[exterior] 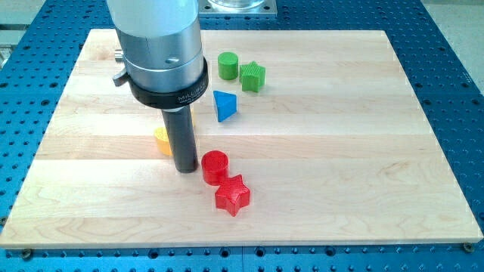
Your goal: Place the arm at the bottom center of the board
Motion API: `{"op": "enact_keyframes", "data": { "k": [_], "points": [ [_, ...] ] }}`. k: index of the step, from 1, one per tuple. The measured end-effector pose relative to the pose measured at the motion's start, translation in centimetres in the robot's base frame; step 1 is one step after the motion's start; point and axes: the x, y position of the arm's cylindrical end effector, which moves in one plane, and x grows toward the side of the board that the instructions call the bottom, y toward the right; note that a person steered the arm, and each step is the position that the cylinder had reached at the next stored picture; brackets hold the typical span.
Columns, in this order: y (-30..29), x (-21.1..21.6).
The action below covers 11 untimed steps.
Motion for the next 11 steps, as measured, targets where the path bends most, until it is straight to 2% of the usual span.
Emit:
{"op": "enact_keyframes", "data": {
  "k": [3,7,11],
  "points": [
    [-1.0,1.3],
    [-0.3,10.3],
    [0.8,10.3]
  ]
}}
